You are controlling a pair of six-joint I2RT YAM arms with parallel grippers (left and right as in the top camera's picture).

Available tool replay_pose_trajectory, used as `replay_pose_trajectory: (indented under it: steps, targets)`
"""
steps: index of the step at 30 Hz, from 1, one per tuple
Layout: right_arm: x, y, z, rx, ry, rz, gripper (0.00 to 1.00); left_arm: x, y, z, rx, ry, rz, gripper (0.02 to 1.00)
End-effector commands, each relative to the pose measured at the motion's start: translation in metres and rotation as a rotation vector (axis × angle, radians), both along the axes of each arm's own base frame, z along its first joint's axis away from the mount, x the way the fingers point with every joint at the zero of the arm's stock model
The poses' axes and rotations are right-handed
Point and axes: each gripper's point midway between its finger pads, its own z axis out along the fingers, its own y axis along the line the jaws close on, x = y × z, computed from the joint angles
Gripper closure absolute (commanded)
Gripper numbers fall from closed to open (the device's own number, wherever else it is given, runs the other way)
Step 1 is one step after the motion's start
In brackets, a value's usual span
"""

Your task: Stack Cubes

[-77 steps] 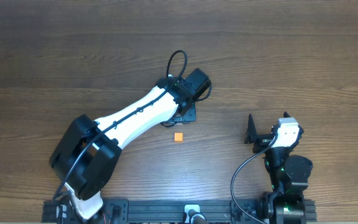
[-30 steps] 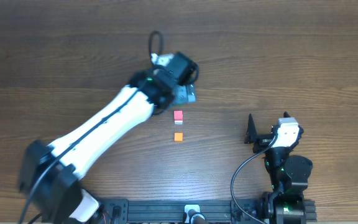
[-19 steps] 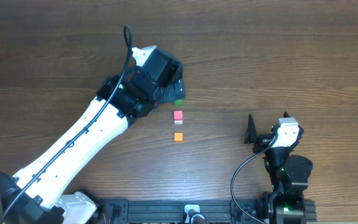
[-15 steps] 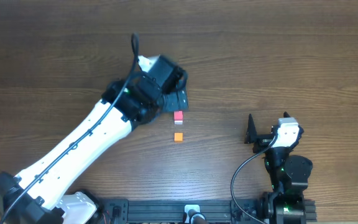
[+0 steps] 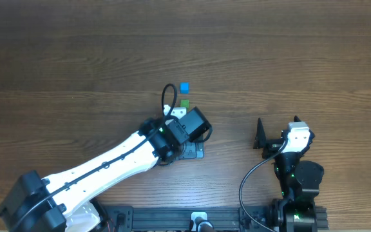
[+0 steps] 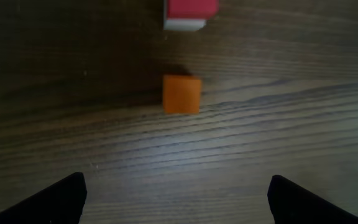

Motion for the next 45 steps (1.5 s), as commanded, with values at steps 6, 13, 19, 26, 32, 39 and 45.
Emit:
replay_pose_trajectory:
  steps: [6, 13, 19, 26, 32, 39, 45]
  targets:
    - [-0.001, 0.004, -0.002, -0.003, 0.001, 0.019, 0.007, 0.004, -0.004, -0.044, 0.047, 0.035, 0.028, 0.108]
    - [-0.001, 0.004, -0.002, -0.003, 0.001, 0.019, 0.007, 0.019, -0.013, -0.064, 0.093, 0.026, 0.018, 0.152]
    - [-0.001, 0.004, -0.002, -0.003, 0.001, 0.019, 0.007, 0.026, -0.017, -0.071, 0.12, 0.023, 0.019, 0.224]
    - [-0.001, 0.004, -0.002, -0.003, 0.001, 0.019, 0.007, 0.032, -0.016, -0.07, 0.132, 0.001, 0.026, 0.343]
    - [-0.001, 0.004, -0.002, -0.003, 0.001, 0.019, 0.007, 0.033, -0.015, -0.07, 0.137, -0.005, 0.029, 0.542]
    - [-0.001, 0.004, -0.002, -0.003, 0.001, 0.019, 0.007, 0.033, -0.014, -0.071, 0.142, -0.007, 0.03, 0.634]
    - [-0.001, 0.004, -0.002, -0.003, 0.001, 0.018, 0.009, 0.034, -0.013, -0.071, 0.146, -0.012, 0.031, 0.684]
